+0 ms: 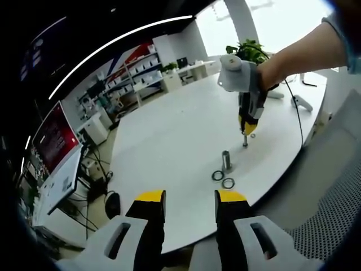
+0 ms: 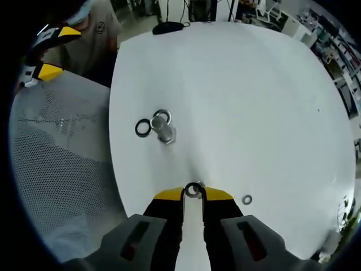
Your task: Place the washer onto the threaded stud by aligning its center hole with the stud, sliding it down to the base, and recovering from edge contact or off-axis alignment until the washer reaches the visible bottom stop.
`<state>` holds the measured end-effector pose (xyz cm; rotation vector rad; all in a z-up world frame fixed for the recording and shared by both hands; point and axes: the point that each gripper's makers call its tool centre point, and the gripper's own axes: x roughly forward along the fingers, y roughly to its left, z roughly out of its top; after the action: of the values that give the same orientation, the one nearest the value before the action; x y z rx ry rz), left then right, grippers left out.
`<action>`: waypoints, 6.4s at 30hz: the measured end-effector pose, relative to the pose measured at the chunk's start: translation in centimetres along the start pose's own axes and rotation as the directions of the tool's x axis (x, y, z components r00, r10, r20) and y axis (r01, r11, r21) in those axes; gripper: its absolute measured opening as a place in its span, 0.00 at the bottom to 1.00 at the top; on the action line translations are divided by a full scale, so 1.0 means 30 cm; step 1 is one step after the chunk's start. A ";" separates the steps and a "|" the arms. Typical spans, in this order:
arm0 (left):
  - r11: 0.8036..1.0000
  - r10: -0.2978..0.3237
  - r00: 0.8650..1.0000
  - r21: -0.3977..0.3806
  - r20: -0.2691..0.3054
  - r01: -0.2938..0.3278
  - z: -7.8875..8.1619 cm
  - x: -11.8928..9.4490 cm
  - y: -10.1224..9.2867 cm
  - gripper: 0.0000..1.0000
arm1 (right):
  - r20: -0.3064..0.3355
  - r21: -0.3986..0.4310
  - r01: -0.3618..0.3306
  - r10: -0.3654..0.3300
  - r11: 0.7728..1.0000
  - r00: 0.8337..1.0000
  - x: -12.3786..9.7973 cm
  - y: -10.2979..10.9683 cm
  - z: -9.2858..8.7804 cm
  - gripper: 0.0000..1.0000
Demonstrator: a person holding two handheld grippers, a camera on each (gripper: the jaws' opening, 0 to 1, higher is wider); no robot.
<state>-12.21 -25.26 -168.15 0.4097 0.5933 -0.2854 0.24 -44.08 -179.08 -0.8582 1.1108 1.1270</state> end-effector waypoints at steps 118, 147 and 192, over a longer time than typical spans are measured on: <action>1.000 0.007 1.000 -0.020 -0.018 -0.007 -0.012 0.006 0.013 0.30 | -0.112 -0.061 -0.006 -0.001 0.998 0.994 0.190 -0.018 -0.055 0.13; 1.000 0.007 1.000 -0.018 -0.017 -0.008 -0.013 0.005 0.015 0.30 | 0.073 0.163 -0.003 -0.009 0.987 0.997 0.037 -0.084 -0.110 0.31; 1.000 0.004 1.000 -0.007 -0.031 -0.004 -0.019 0.005 0.009 0.30 | -0.043 0.096 0.042 -0.038 0.994 0.998 0.135 -0.092 -0.310 0.26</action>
<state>-12.27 -24.79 -168.61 0.4088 0.6239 -0.2735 0.95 -52.45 -185.38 -0.8272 1.1677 1.0179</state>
